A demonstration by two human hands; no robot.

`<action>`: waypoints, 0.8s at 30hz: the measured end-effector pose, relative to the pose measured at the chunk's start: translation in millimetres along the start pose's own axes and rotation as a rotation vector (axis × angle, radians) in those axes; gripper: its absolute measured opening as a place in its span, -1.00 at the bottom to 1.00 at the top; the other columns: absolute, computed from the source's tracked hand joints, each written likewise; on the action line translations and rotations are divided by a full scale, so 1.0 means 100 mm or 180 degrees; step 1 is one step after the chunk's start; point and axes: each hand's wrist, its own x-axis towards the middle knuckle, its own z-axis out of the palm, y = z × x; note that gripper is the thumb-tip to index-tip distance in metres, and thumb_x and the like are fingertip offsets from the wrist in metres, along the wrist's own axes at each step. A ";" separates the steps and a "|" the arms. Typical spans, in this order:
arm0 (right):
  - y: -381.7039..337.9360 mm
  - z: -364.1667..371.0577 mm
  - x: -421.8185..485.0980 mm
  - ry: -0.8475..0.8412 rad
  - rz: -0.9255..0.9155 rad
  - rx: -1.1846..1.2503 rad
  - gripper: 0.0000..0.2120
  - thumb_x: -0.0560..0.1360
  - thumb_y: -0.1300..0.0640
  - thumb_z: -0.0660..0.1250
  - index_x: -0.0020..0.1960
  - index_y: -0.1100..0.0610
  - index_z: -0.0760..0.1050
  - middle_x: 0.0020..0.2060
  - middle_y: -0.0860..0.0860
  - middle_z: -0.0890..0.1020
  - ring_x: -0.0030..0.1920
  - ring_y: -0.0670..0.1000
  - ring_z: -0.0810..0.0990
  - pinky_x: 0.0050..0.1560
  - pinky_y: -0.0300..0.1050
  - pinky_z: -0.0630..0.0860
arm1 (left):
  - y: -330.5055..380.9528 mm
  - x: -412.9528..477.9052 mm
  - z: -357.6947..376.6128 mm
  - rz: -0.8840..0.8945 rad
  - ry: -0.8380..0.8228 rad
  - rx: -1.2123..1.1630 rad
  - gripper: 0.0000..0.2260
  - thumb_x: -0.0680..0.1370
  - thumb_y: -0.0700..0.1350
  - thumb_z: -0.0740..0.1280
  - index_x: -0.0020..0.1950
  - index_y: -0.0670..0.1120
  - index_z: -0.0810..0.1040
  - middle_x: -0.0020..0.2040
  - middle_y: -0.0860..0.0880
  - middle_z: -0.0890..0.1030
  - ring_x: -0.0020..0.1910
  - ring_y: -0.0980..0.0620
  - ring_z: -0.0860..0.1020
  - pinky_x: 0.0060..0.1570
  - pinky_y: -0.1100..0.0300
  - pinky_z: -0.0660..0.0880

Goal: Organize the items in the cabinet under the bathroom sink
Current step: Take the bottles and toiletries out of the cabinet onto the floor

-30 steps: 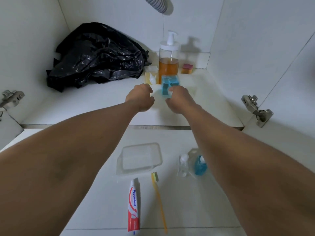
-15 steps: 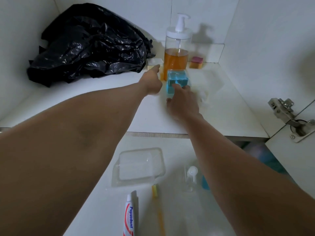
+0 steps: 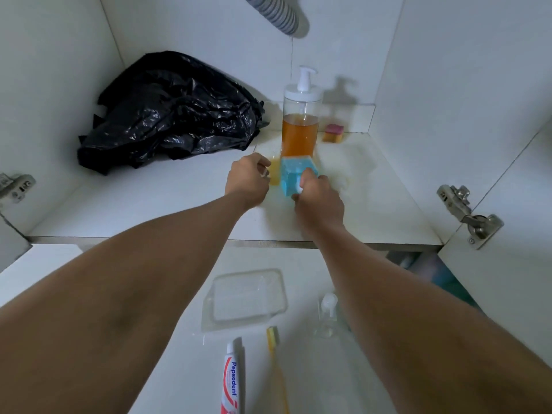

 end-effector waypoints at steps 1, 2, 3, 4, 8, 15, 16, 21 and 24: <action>-0.01 -0.05 -0.04 0.0004 0.0025 0.0021 -0.77 0.65 0.07 0.20 0.29 0.05 0.34 0.02 0.05 0.52 -0.08 0.04 0.52 -0.02 -0.01 0.58 | 0.01 -0.06 -0.06 -0.0011 0.0024 -0.0040 -0.78 0.52 -0.25 0.39 0.13 -0.04 0.61 -0.06 0.02 0.66 -0.06 0.01 0.61 -0.05 0.15 0.58; -0.02 -0.11 -0.07 0.0011 0.0047 0.0042 -0.74 0.64 0.08 0.22 0.31 0.06 0.34 0.01 0.06 0.52 -0.08 0.05 0.54 -0.02 0.00 0.58 | 0.03 -0.11 -0.13 -0.0028 0.0054 -0.0077 -0.79 0.53 -0.24 0.38 0.12 -0.04 0.62 -0.08 0.03 0.66 -0.09 0.03 0.61 -0.09 0.18 0.57; -0.03 -0.17 -0.08 0.0049 0.0039 0.0080 -0.72 0.63 0.08 0.23 0.32 0.07 0.34 0.01 0.06 0.54 -0.07 0.06 0.56 -0.01 0.02 0.59 | 0.05 -0.16 -0.19 -0.0054 0.0072 -0.0118 -0.79 0.53 -0.24 0.37 0.13 -0.04 0.62 -0.09 0.04 0.66 -0.11 0.05 0.60 -0.15 0.21 0.56; -0.05 -0.25 -0.09 0.0089 0.0024 0.0096 -0.72 0.62 0.08 0.25 0.31 0.07 0.36 0.02 0.07 0.55 -0.05 0.08 0.59 0.01 0.03 0.60 | 0.07 -0.20 -0.25 -0.0092 0.0068 -0.0152 -0.78 0.53 -0.23 0.37 0.15 -0.04 0.62 -0.10 0.05 0.66 -0.14 0.07 0.59 -0.22 0.25 0.53; -0.19 -0.59 -0.05 0.0061 -0.0008 0.0216 -0.81 0.59 0.12 0.32 0.19 0.11 0.51 0.06 0.07 0.58 0.03 0.12 0.60 0.08 0.04 0.60 | 0.23 -0.36 -0.53 -0.0144 0.0022 -0.0172 -0.76 0.55 -0.18 0.35 0.20 -0.02 0.60 -0.14 0.10 0.63 -0.20 0.11 0.57 -0.35 0.23 0.50; -0.36 -1.02 -0.09 -0.0818 -0.0035 -0.0307 -0.81 0.49 0.15 0.47 0.06 0.12 0.53 -0.06 0.04 0.61 -0.10 0.04 0.61 0.04 -0.03 0.62 | 0.53 -0.61 -0.95 -0.0020 -0.0374 0.0004 -0.64 0.52 -0.24 0.35 0.32 -0.07 0.53 -0.11 0.02 0.66 -0.06 0.01 0.62 -0.27 0.15 0.58; -0.37 -1.08 -0.12 -0.0977 -0.0033 -0.0384 -0.80 0.47 0.17 0.48 0.05 0.12 0.54 -0.06 0.05 0.62 -0.12 0.04 0.62 0.02 -0.02 0.63 | 0.57 -0.66 -0.99 0.0023 -0.0468 0.0061 -0.64 0.52 -0.24 0.36 0.32 -0.08 0.53 -0.11 0.00 0.66 -0.10 0.02 0.63 -0.27 0.14 0.60; -0.36 -1.40 -0.28 -0.1542 -0.0076 -0.0653 -0.77 0.46 0.11 0.52 0.04 0.13 0.55 -0.11 0.08 0.63 -0.22 0.04 0.70 -0.05 -0.03 0.66 | 0.73 -0.96 -1.04 0.0228 -0.1108 0.0315 -0.66 0.48 -0.29 0.43 0.24 -0.10 0.59 -0.06 -0.05 0.67 -0.15 0.07 0.64 -0.43 0.28 0.50; -0.36 -1.47 -0.32 -0.1780 0.0013 -0.0719 -0.71 0.40 0.06 0.57 0.02 0.14 0.56 -0.17 0.11 0.68 -0.31 0.02 0.69 -0.10 -0.08 0.64 | 0.82 -1.12 -1.02 0.0298 -0.1386 0.0445 -0.68 0.47 -0.29 0.45 0.20 -0.11 0.61 -0.06 -0.06 0.66 -0.21 0.03 0.64 -0.43 0.23 0.56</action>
